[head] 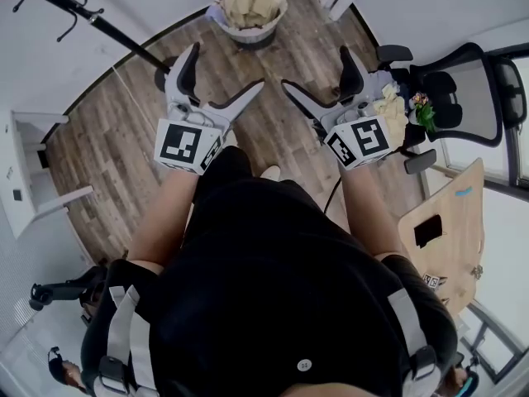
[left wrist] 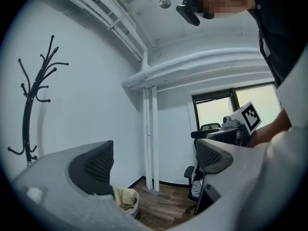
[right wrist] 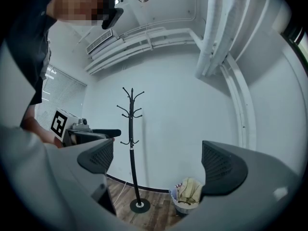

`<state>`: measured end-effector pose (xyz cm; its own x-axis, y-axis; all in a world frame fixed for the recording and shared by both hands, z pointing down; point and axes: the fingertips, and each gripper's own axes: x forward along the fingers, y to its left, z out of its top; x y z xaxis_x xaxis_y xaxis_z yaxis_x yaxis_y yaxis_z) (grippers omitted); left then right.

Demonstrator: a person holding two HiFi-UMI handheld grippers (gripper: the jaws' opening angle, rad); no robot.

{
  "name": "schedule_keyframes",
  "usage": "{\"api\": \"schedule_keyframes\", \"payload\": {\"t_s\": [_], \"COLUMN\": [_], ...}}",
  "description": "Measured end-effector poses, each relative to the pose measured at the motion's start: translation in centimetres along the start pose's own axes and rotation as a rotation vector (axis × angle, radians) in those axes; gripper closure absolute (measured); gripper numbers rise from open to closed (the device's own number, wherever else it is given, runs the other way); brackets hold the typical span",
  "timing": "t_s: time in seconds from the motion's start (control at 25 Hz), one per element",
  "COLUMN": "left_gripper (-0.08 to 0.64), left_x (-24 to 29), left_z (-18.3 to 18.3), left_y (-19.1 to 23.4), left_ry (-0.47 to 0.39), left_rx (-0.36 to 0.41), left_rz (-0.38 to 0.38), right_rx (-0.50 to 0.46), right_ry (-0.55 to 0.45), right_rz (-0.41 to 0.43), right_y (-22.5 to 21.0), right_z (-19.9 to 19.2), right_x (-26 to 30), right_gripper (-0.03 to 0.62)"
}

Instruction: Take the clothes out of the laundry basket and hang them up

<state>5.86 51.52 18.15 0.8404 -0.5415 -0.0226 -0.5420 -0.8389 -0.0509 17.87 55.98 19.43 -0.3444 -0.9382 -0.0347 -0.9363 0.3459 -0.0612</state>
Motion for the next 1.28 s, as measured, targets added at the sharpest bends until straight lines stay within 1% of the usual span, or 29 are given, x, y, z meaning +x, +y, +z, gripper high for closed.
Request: {"api": "schedule_keyframes", "payload": {"t_s": [0.12,0.32,0.44,0.52,0.64,0.76,1.04,1.16,1.28], "left_gripper": [0.023,0.023,0.023,0.023,0.023,0.025,0.026,0.026,0.028], "left_x": [2.2,7.4,11.2,13.9,17.5,20.7,26.7,29.2,32.6], "left_z": [-0.8,-2.6,-3.0,-3.1,-3.7,-4.2,-6.2,-7.1,-8.2], "left_y": [2.0,7.3,11.6,14.9,19.7,23.8,30.4,32.4,34.4], "left_ry": [0.004,-0.002,-0.018,-0.019,-0.004,0.004,0.034,0.046,0.064], "left_rx": [0.0,-0.019,-0.029,-0.035,-0.047,-0.044,-0.053,-0.054,-0.057], "left_rz": [0.002,-0.011,-0.023,-0.035,-0.073,-0.108,-0.153,-0.151,-0.134], "right_rx": [-0.002,-0.002,0.001,-0.014,-0.026,-0.022,-0.004,0.002,0.011], "right_ry": [0.009,0.035,0.055,0.07,0.094,0.101,0.137,0.158,0.172], "right_rz": [-0.005,-0.014,-0.024,-0.025,-0.042,-0.068,-0.094,-0.096,-0.089], "right_y": [-1.8,-5.5,-8.2,-9.7,-11.8,-14.0,-17.6,-19.7,-22.9], "right_z": [-0.5,-1.9,-2.5,-2.6,-2.7,-3.0,-4.7,-5.6,-6.5], "right_x": [2.4,8.5,13.7,17.6,23.1,28.0,35.8,37.8,40.1], "right_gripper": [0.037,0.037,0.038,0.038,0.038,0.04,0.041,0.043,0.043]}}
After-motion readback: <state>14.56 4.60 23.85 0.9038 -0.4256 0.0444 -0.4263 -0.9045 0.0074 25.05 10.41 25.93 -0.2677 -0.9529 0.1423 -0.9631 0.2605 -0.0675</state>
